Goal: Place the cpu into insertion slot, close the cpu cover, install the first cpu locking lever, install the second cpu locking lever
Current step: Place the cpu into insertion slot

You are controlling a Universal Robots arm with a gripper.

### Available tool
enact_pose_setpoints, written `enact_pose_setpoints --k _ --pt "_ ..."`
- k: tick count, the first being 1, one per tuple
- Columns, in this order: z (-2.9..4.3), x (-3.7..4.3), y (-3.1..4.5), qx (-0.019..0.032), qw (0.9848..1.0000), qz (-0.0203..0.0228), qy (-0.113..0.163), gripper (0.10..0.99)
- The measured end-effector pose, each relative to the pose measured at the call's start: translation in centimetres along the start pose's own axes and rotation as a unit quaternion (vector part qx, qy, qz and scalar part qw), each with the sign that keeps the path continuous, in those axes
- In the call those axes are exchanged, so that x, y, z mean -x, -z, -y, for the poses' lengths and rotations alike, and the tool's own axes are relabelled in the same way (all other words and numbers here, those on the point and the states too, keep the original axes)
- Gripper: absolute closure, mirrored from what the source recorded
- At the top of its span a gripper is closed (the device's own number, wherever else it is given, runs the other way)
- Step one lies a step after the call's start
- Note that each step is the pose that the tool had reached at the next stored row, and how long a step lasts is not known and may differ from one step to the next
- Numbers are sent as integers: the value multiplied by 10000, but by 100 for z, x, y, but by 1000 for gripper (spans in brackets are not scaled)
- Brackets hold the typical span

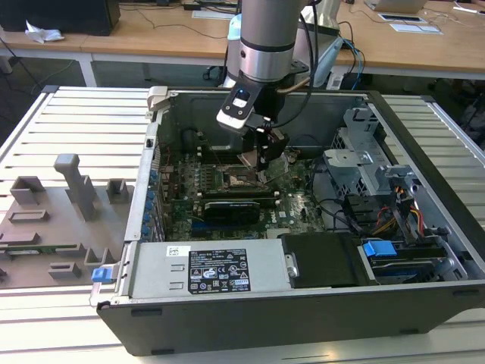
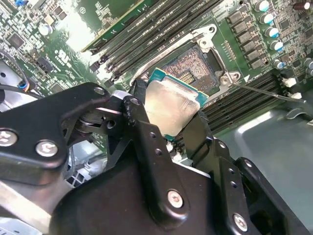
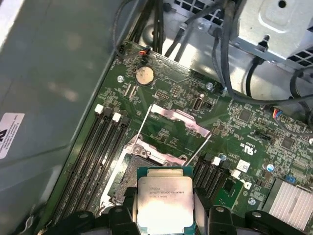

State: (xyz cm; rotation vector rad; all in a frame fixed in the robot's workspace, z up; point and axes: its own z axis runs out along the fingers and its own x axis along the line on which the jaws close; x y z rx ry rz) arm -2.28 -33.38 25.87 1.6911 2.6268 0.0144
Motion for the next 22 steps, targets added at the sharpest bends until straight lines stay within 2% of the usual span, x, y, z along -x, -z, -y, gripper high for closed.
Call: enact_pose_setpoints --k 10,14,22 --pt "0 0 0 -16 9990 32 -450 545" --pt "0 0 -1 -26 9973 53 -726 545" --pt "0 0 -1 -36 9946 75 -1034 545"
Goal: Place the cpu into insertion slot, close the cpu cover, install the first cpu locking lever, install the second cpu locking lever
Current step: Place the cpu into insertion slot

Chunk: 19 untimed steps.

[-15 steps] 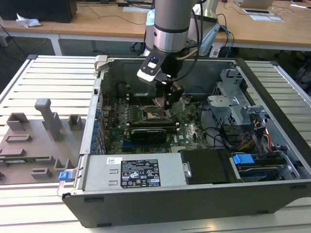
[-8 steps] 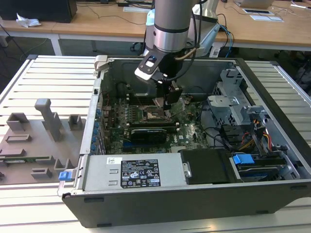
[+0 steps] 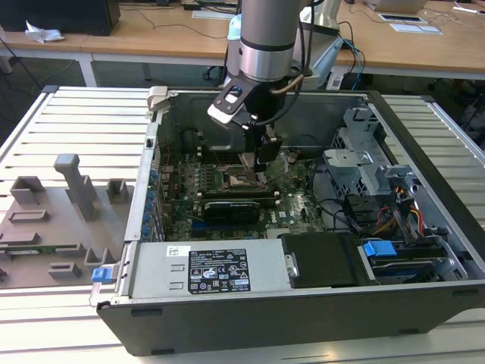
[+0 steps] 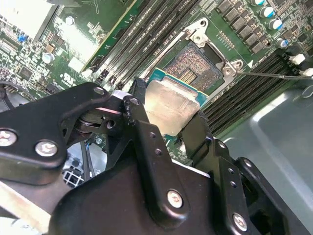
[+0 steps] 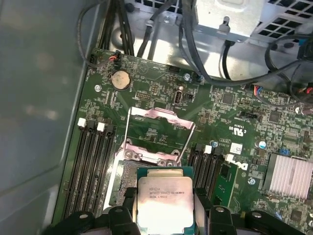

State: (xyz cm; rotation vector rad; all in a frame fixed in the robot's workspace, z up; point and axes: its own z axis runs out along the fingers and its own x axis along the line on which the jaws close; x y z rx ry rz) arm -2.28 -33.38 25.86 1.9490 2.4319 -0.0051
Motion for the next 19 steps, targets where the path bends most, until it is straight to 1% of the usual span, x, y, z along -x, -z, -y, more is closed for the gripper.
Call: enact_pose_setpoints --k 8,12,19 --pt "0 0 0 -11 9995 23 -323 545" --pt "0 0 0 -18 9987 38 -498 545" --pt "0 0 0 -28 9967 60 -808 545"
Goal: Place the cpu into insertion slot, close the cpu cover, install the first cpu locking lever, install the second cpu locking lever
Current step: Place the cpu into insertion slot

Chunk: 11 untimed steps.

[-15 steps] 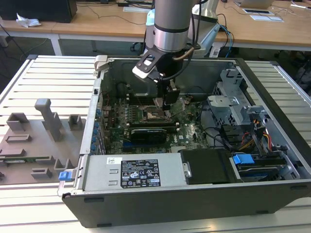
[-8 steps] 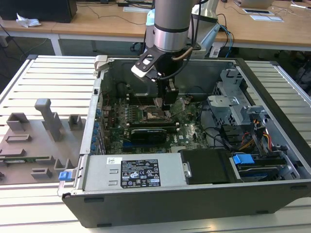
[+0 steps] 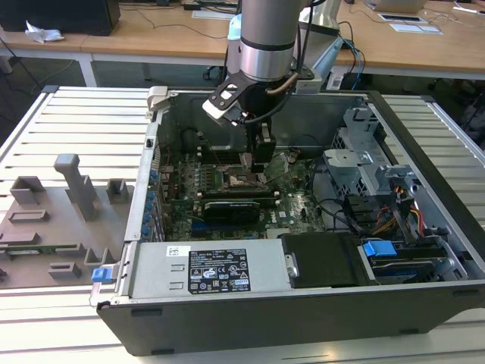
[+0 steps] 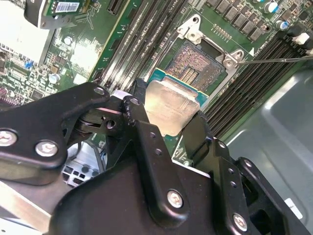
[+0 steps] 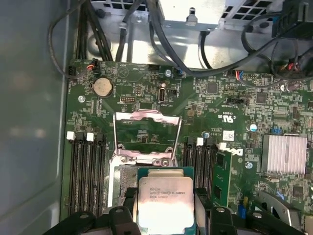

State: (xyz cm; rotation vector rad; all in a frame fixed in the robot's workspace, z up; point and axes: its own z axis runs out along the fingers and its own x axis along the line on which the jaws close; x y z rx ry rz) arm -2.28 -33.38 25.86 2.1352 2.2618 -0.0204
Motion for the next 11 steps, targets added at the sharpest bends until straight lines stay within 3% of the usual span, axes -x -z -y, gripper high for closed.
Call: enact_pose_setpoints --k 8,11 --pt "0 0 0 -14 9992 32 -406 545" --pt "0 0 0 -15 9991 32 -415 545"
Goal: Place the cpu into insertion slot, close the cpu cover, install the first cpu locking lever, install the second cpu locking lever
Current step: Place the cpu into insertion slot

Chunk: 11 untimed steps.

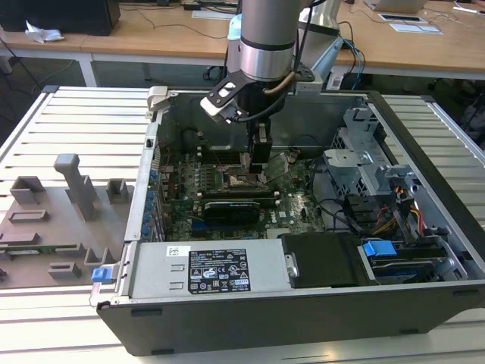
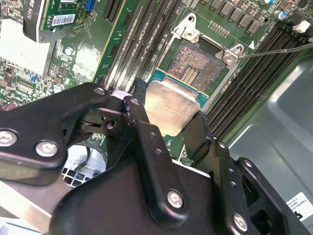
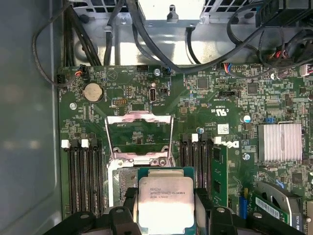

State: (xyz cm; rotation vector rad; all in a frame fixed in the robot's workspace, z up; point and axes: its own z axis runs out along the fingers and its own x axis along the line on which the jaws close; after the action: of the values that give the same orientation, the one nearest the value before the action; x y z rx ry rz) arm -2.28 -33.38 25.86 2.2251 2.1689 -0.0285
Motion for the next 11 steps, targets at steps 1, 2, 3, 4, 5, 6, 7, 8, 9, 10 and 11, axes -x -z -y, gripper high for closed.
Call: enact_pose_setpoints --k 1,2,3,4,5,6,7,8,9,10,11 --pt "0 0 0 0 10000 0 0 545" --pt "0 0 0 0 10000 0 0 545" --pt "0 -1 -2 0 10000 3 0 545" --pt "1 0 -3 0 10000 4 0 545" --pt "5 0 -6 0 10000 5 -2 545" --pt "12 0 -9 0 10000 5 -1 545" --pt "20 0 -11 0 10000 5 0 545" --pt "36 0 -16 1 10000 5 3 545" --pt "43 0 -20 1 10000 5 19 545" --pt "46 0 -22 2 10000 7 58 545" --pt "48 0 -24 4 9999 8 115 545"
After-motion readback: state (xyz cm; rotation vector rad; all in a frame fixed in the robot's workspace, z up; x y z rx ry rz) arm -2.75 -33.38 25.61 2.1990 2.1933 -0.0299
